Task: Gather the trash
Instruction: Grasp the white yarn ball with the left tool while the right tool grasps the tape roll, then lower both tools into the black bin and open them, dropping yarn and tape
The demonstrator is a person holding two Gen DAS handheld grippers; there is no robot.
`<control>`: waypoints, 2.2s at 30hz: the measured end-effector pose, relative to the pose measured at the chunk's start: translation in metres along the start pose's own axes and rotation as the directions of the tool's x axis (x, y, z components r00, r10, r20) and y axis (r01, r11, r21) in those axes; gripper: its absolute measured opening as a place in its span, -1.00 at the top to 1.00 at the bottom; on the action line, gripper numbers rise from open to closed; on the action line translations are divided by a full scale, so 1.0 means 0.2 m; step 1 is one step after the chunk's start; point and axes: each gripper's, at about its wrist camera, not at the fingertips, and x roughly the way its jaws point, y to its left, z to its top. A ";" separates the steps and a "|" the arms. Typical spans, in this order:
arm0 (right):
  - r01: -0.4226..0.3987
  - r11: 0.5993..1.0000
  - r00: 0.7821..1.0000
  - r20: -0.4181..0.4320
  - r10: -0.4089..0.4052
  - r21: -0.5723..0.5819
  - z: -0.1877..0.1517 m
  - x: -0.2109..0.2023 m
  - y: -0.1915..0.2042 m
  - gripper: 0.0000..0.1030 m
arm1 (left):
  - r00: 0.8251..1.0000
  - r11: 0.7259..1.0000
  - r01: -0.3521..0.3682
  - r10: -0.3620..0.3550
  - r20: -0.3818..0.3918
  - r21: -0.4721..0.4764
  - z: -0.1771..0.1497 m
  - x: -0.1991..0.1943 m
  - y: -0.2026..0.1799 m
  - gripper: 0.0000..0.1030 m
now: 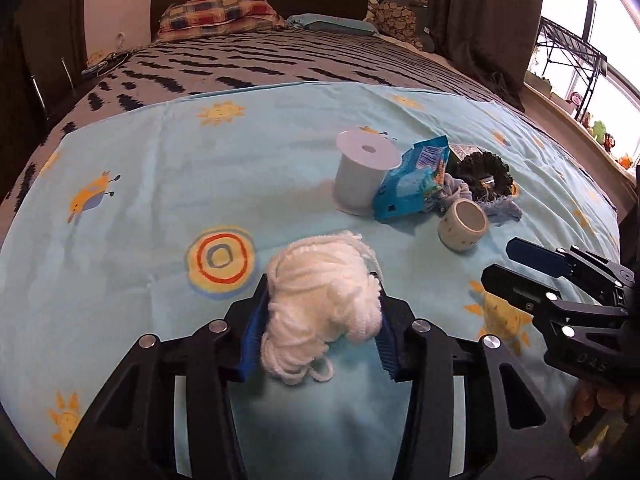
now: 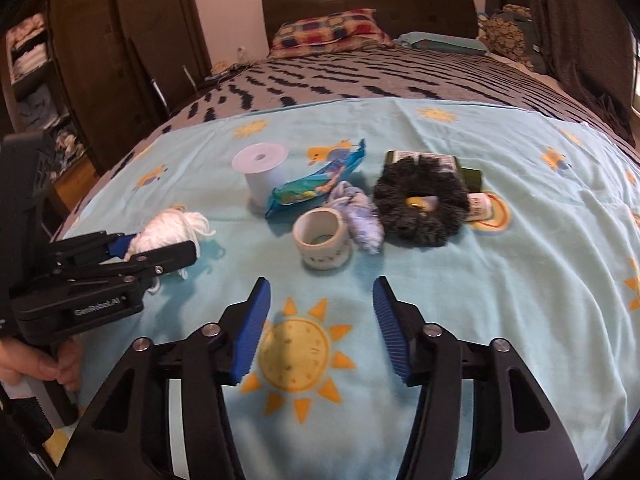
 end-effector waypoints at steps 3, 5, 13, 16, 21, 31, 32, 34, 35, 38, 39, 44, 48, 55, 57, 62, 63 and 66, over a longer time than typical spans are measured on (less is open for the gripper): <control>0.018 0.999 0.999 -0.037 -0.017 0.028 0.04 0.07 0.00 0.03 | 1.000 1.000 0.002 -0.002 0.003 0.000 0.00 -0.01 0.02 0.14; 0.032 0.999 0.999 -0.042 -0.030 0.042 0.06 0.09 -0.01 0.03 | 1.000 1.000 0.010 -0.010 0.002 0.000 -0.01 -0.01 0.03 0.14; 0.027 0.997 0.998 -0.056 -0.023 0.072 0.13 0.18 -0.03 0.21 | 1.000 1.000 0.019 -0.019 0.004 0.011 -0.02 -0.01 0.03 0.14; 0.017 0.996 0.998 -0.057 -0.012 0.086 0.13 0.18 -0.04 0.31 | 1.000 1.000 0.018 -0.018 0.007 0.010 -0.02 -0.02 0.03 0.14; 0.019 0.998 1.000 -0.017 -0.018 0.053 0.12 0.11 -0.01 0.33 | 1.000 1.000 0.014 -0.014 0.019 0.010 -0.05 -0.07 0.01 0.15; 0.037 0.999 0.999 0.033 -0.037 -0.003 -0.06 -0.21 0.03 0.33 | 0.998 0.999 0.053 -0.053 0.037 0.012 -0.22 -0.27 -0.13 0.15; 0.037 0.999 0.999 0.037 -0.037 -0.002 -0.09 -0.26 0.02 0.33 | 0.997 0.998 0.062 -0.062 0.041 0.013 -0.24 -0.30 -0.16 0.15; 0.037 0.999 0.998 0.046 -0.037 0.003 -0.15 -0.35 0.00 0.33 | 0.997 0.997 0.070 -0.070 0.045 0.018 -0.28 -0.35 -0.20 0.15; 0.037 0.999 0.998 0.051 -0.037 0.004 -0.17 -0.39 -0.01 0.33 | 0.996 0.997 0.072 -0.073 0.047 0.022 -0.30 -0.37 -0.23 0.15; 0.042 0.999 0.997 0.068 -0.042 0.003 -0.25 -0.51 -0.02 0.33 | 0.995 0.995 0.087 -0.089 0.050 0.042 -0.37 -0.44 -0.31 0.15; 0.046 0.999 0.996 0.074 -0.046 0.003 -0.28 -0.55 -0.02 0.33 | 0.994 0.994 0.096 -0.099 0.051 0.049 -0.40 -0.46 -0.34 0.15; 0.065 0.998 0.993 0.093 -0.066 0.010 -0.42 -0.72 -0.06 0.33 | 0.989 0.988 0.129 -0.135 0.062 0.084 -0.51 -0.59 -0.48 0.15; 0.076 0.997 0.993 0.094 -0.078 0.029 -0.55 -0.82 -0.10 0.33 | 0.987 0.983 0.150 -0.155 0.044 0.104 -0.60 -0.64 -0.56 0.15; 0.090 0.993 0.994 0.054 -0.095 0.076 -0.81 -0.88 -0.18 0.33 | 0.979 0.972 0.204 -0.202 -0.027 0.118 -0.83 -0.64 -0.69 0.14; 0.097 0.992 0.994 0.036 -0.100 0.080 -0.88 -0.89 -0.19 0.33 | 0.975 0.968 0.221 -0.217 -0.054 0.116 -0.90 -0.62 -0.71 0.14; 0.102 0.989 0.995 -0.027 -0.100 0.108 -1.06 -0.85 -0.21 0.33 | 0.957 0.954 0.272 -0.255 -0.139 0.125 -1.08 -0.54 -0.79 0.14; 0.101 0.988 0.995 -0.038 -0.097 0.117 -1.09 -0.84 -0.22 0.33 | 0.954 0.953 0.276 -0.256 -0.154 0.128 -1.10 -0.52 -0.80 0.14; 0.096 0.984 0.993 -0.082 -0.085 0.149 -1.17 -0.78 -0.25 0.33 | 0.947 0.952 0.279 -0.252 -0.199 0.125 -1.19 -0.45 -0.81 0.14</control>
